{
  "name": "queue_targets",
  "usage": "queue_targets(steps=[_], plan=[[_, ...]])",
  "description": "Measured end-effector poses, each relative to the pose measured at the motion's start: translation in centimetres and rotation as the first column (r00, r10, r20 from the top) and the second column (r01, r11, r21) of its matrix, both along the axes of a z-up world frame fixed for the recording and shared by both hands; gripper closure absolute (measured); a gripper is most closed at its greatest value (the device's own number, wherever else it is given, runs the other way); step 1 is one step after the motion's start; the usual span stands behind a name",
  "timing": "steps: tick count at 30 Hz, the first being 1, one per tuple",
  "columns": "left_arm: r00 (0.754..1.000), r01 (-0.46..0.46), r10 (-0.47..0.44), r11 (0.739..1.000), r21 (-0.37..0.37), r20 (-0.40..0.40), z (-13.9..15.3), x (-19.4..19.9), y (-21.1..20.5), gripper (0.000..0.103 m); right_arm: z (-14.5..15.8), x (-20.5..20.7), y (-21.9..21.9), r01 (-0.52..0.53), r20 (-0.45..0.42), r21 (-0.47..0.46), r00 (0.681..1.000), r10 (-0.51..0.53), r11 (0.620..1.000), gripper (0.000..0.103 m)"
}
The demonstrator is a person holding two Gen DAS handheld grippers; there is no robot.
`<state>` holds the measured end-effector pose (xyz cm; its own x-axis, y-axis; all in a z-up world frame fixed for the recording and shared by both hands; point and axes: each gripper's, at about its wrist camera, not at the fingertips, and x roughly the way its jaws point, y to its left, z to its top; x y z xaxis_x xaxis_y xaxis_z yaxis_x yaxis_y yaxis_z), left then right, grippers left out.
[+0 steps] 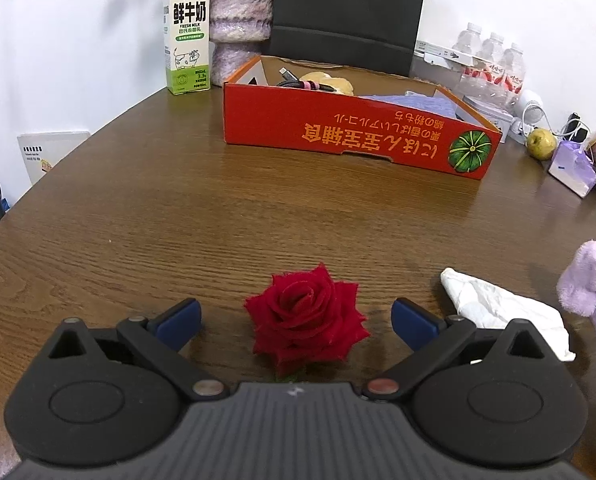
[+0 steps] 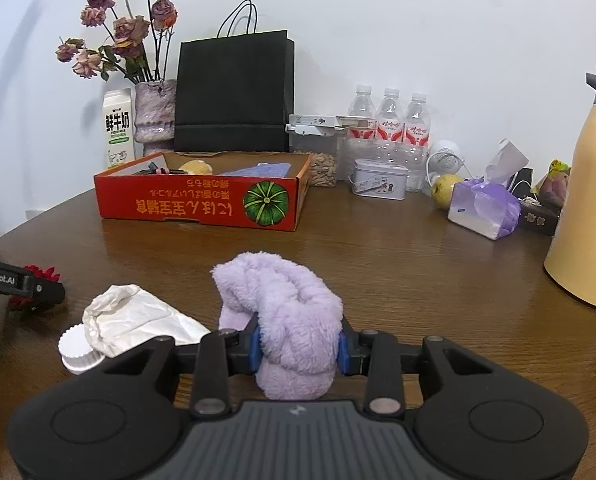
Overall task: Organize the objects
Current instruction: 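Grasp the red rose with the left gripper while the right gripper holds the headband, then carry the rose with the left gripper while the right gripper carries the headband to the box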
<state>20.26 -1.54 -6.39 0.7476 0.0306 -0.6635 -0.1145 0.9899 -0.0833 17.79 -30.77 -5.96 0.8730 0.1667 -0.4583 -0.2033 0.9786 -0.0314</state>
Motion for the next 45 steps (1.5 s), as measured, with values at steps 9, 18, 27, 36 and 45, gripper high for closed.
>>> queue_targets(steps=[9,18,27,36,45], plan=[[1.000,-0.014,0.014,1.000,0.003,0.014,-0.4,0.3,0.1,0.000,-0.1,0.1,0.4,0.008,0.003,-0.012,1.000,-0.008,1.000,0.070],[0.999,0.007,-0.007,1.000,-0.006,0.034,-0.4,-0.1,0.1,0.011,0.0,0.2,1.3,0.009,0.008,-0.016,1.000,-0.009,1.000,0.070],[0.997,0.040,-0.041,0.999,0.015,0.071,-0.3,-0.9,-0.5,0.060,0.1,0.1,1.6,0.020,0.020,-0.026,1.000,-0.019,0.999,0.070],[0.996,0.047,-0.047,0.999,-0.002,0.078,-0.3,-1.1,-0.5,0.063,0.3,-0.3,1.6,0.040,0.048,-0.019,0.998,-0.039,0.999,0.070],[0.996,0.037,-0.036,0.999,-0.007,0.077,0.6,-1.3,-0.3,0.063,0.9,-0.9,2.2,0.023,0.120,0.018,0.992,-0.025,1.000,0.070]])
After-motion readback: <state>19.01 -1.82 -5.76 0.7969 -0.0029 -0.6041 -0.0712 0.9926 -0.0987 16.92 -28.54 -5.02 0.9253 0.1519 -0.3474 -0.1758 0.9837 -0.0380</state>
